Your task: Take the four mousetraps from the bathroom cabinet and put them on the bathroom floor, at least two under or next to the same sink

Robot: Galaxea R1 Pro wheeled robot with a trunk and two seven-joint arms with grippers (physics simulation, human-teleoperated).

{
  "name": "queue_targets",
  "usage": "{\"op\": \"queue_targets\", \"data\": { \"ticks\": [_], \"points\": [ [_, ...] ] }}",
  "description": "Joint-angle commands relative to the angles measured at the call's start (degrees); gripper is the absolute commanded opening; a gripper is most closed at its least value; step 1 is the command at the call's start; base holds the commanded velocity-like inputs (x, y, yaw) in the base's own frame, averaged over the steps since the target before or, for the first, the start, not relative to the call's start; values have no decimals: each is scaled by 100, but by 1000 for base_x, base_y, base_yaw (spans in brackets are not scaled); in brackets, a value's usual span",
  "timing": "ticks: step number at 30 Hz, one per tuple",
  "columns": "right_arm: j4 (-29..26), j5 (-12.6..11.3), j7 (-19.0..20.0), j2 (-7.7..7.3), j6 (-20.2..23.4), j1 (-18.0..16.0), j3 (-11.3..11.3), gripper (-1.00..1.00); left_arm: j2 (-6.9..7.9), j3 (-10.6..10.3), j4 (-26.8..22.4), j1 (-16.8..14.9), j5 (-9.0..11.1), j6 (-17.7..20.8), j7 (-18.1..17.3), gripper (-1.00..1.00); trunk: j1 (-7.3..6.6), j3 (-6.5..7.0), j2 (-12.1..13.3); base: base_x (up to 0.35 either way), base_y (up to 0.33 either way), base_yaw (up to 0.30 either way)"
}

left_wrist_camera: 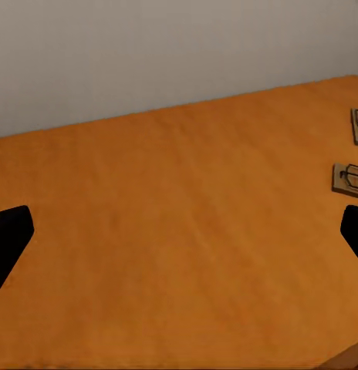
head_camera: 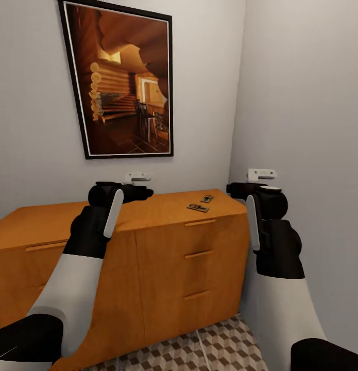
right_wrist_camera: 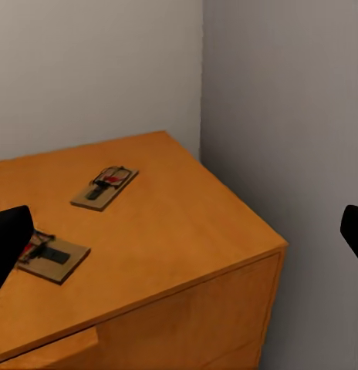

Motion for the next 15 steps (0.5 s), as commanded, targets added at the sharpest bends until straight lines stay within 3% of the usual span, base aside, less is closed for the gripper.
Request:
{"op": "queue_targets", "data": {
  "ticks": [1,15],
  "points": [
    [-6,36,22,4,29,-5,-7,100,-1,0,-2,-5,41,20,25,100,-1,-6,-3,0,0,260],
    [-6,27,27,4,29,-5,-13,100,-2,0,-11,-5,42,21,25,100,-1,-2,-3,0,0,262]
  ]
}}
